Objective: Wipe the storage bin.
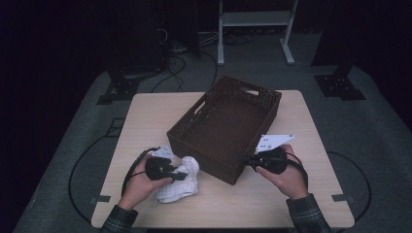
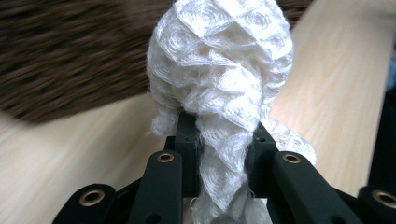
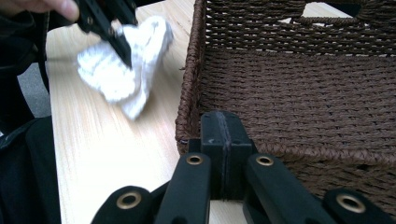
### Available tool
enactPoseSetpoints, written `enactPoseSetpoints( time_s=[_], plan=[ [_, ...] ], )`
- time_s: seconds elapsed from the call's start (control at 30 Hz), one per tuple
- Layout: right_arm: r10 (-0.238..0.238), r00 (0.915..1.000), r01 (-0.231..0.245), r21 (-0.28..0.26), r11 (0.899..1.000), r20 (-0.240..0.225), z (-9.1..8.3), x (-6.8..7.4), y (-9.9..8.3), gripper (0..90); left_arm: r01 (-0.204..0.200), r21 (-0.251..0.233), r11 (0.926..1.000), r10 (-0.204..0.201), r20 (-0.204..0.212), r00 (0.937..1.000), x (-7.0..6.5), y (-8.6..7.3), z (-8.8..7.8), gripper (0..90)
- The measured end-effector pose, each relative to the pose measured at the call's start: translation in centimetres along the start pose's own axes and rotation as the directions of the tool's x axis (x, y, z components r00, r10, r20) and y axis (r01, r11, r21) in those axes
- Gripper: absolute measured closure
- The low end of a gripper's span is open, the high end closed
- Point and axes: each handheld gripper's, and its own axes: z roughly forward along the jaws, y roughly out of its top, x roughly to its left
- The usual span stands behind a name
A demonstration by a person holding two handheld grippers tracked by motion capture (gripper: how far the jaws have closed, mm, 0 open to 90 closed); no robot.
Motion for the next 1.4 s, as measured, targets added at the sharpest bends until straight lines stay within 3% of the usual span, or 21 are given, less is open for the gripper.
enactPoseSetpoints(
  time_s=[0.17, 0.5, 0.6, 0.77, 0.9, 1.0, 1.17, 1.27, 1.4],
  plan=[
    [-0.001, 1.0, 0.001, 0.004, 1.0, 0.001, 0.1, 0.0, 0.0, 89.7, 0.06, -0.01, 0.9981, -0.061, -0.061, 0.9963, 2.2, -1.5, -2.0, 71.4],
    [0.017, 0.9998, -0.017, 0.0, 1.0, 0.009, 0.1, -0.3, -0.2, 89.6, 0.152, -0.021, 0.9882, -0.153, -0.155, 0.976, 6.8, -4.4, -3.0, 66.2],
    [0.015, 0.9998, -0.015, 0.001, 1.0, 0.012, 0.1, -0.4, -0.3, 89.5, 0.134, -0.014, 0.9909, -0.134, -0.18, 0.9745, 7.4, -4.8, -3.3, 62.4],
    [0.02, 0.9996, -0.02, -0.002, 1.0, 0.022, 0.0, -0.6, -0.4, 87.9, 0.113, -0.076, 0.9907, -0.126, -0.208, 0.9699, 7.7, -4.8, -4.3, 53.5],
    [0.029, 0.9991, -0.029, -0.003, 1.0, 0.032, -0.2, -0.7, -0.4, 83.5, 0.076, -0.09, 0.9931, -0.095, -0.234, 0.9677, 7.7, -4.8, -4.8, 46.7],
    [0.039, 0.9981, -0.039, -0.015, 0.999, 0.048, -0.6, -0.9, -0.7, 80.6, 0.07, -0.087, 0.9937, -0.09, -0.243, 0.9659, 7.6, -4.6, -5.0, 42.8],
    [0.063, 0.9933, -0.06, -0.033, 0.998, 0.097, -1.5, -1.4, -1.5, 63.7, 0.051, -0.065, 0.9966, -0.067, -0.267, 0.9613, 7.3, -4.2, -5.2, 39.1],
    [0.079, 0.9887, -0.075, -0.041, 0.996, 0.127, -1.9, -1.8, -2.3, 55.4, 0.049, -0.072, 0.9962, -0.068, -0.29, 0.9547, 7.1, -3.8, -5.6, 37.2],
    [0.106, 0.9789, -0.102, -0.035, 0.994, 0.175, -2.1, -2.4, -3.7, 45.2, 0.016, -0.108, 0.9941, -0.046, -0.282, 0.9583, 7.0, -3.6, -5.9, 34.9]
  ],
)
